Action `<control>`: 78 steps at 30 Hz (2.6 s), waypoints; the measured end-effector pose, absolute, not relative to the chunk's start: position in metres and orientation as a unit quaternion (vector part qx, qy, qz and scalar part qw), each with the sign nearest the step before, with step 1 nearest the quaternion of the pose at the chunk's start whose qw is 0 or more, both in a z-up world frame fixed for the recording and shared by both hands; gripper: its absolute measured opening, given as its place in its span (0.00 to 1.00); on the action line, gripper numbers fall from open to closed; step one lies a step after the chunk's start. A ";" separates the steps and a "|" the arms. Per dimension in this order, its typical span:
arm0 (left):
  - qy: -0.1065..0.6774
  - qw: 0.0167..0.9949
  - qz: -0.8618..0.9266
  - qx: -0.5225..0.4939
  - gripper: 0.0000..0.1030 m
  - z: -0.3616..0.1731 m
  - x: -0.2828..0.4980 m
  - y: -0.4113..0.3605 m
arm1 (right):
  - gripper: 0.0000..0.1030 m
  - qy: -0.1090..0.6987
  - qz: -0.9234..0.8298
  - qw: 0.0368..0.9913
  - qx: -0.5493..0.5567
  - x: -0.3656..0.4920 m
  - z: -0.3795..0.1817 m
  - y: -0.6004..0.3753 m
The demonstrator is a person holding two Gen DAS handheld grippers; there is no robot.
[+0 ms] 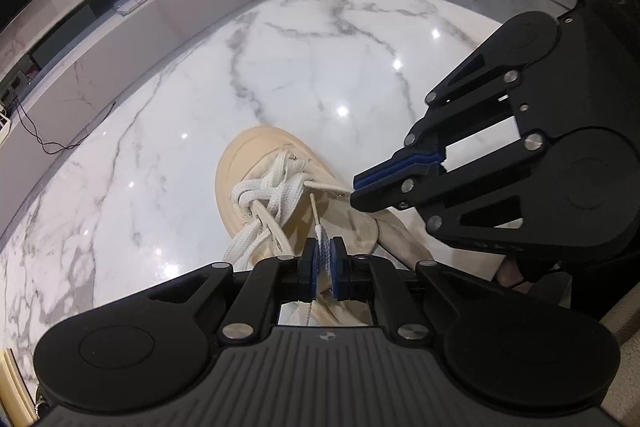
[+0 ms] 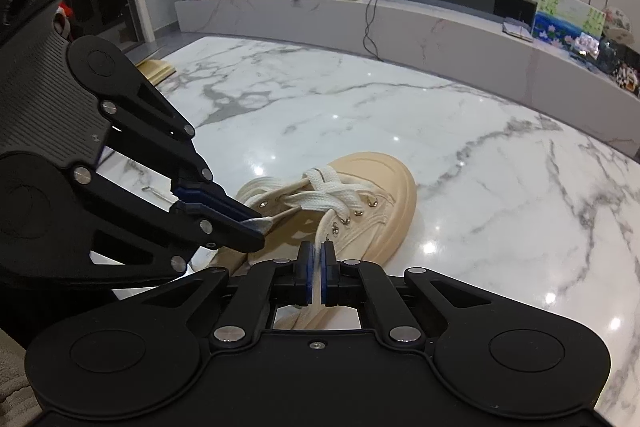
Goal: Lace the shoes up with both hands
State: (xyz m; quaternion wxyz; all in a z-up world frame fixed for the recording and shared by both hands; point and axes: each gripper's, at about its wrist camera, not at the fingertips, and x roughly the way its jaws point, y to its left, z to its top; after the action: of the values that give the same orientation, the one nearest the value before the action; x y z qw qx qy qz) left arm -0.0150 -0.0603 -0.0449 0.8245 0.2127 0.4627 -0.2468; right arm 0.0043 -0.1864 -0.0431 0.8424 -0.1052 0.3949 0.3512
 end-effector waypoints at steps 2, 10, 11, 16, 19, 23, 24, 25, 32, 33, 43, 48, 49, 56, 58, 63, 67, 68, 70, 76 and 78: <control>0.466 0.822 -0.247 0.215 0.05 -0.047 -0.012 -0.062 | 0.02 0.398 0.348 0.843 -0.099 0.006 -0.044 -0.188; 0.476 0.816 -0.248 0.216 0.05 -0.054 -0.004 -0.060 | 0.02 0.396 0.357 0.839 -0.107 0.010 -0.048 -0.180; 0.476 0.815 -0.249 0.218 0.05 -0.054 -0.004 -0.060 | 0.03 0.398 0.358 0.839 -0.103 0.011 -0.048 -0.181; 0.474 0.808 -0.264 0.230 0.05 -0.056 -0.003 -0.063 | 0.02 0.407 0.353 0.838 -0.084 0.017 -0.049 -0.189; 0.463 0.807 -0.274 0.243 0.05 -0.054 -0.004 -0.067 | 0.02 0.416 0.347 0.838 -0.071 0.021 -0.050 -0.195; 0.450 0.802 -0.290 0.265 0.05 -0.051 -0.005 -0.073 | 0.02 0.422 0.346 0.835 -0.061 0.023 -0.052 -0.199; 0.448 0.800 -0.294 0.269 0.05 -0.051 -0.005 -0.074 | 0.02 0.423 0.346 0.835 -0.061 0.023 -0.052 -0.199; 0.448 0.799 -0.296 0.272 0.05 -0.052 -0.005 -0.075 | 0.02 0.423 0.346 0.835 -0.060 0.023 -0.051 -0.199; 0.438 0.791 -0.311 0.291 0.05 -0.053 -0.005 -0.081 | 0.02 0.422 0.347 0.835 -0.061 0.024 -0.052 -0.197; 0.438 0.791 -0.311 0.292 0.05 -0.054 -0.004 -0.081 | 0.02 0.422 0.347 0.836 -0.060 0.024 -0.053 -0.197; 0.441 0.797 -0.291 0.294 0.15 -0.048 -0.007 -0.081 | 0.02 0.419 0.349 0.836 -0.065 0.025 -0.053 -0.198; 0.455 0.807 -0.261 0.272 0.33 -0.043 -0.009 -0.083 | 0.02 0.415 0.350 0.837 -0.068 0.023 -0.053 -0.197; 0.459 0.808 -0.254 0.266 0.33 -0.043 -0.009 -0.084 | 0.02 0.415 0.350 0.837 -0.068 0.023 -0.053 -0.197; 0.458 0.815 -0.248 0.254 0.33 -0.041 -0.020 -0.082 | 0.02 0.412 0.350 0.839 -0.063 0.023 -0.055 -0.200; 0.443 0.816 -0.260 0.266 0.33 -0.040 -0.028 -0.080 | 0.02 0.411 0.351 0.839 -0.062 0.023 -0.055 -0.201; 0.389 0.817 -0.285 0.316 0.33 -0.041 -0.048 -0.077 | 0.02 0.409 0.354 0.839 -0.057 0.022 -0.054 -0.202; 0.405 0.801 -0.283 0.338 0.33 -0.050 -0.046 -0.081 | 0.02 0.408 0.356 0.839 -0.056 0.022 -0.054 -0.202; 0.413 0.798 -0.283 0.335 0.33 -0.052 -0.043 -0.083 | 0.02 0.408 0.356 0.839 -0.056 0.022 -0.054 -0.201; 0.426 0.795 -0.285 0.325 0.30 -0.055 -0.036 -0.087 | 0.02 0.407 0.356 0.839 -0.057 0.021 -0.054 -0.201; 0.457 0.772 -0.265 0.353 0.16 -0.071 -0.024 -0.096 | 0.03 0.408 0.357 0.839 -0.054 0.022 -0.054 -0.202; 0.466 0.764 -0.265 0.360 0.16 -0.076 -0.025 -0.096 | 0.03 0.408 0.358 0.838 -0.052 0.022 -0.054 -0.203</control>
State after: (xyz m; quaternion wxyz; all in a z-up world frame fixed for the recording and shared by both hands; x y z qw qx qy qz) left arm -0.0250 -0.0957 -0.0759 0.7637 0.3599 0.4659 -0.2648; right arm 0.0220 -0.2028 -0.0544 0.8383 -0.0517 0.4077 0.3583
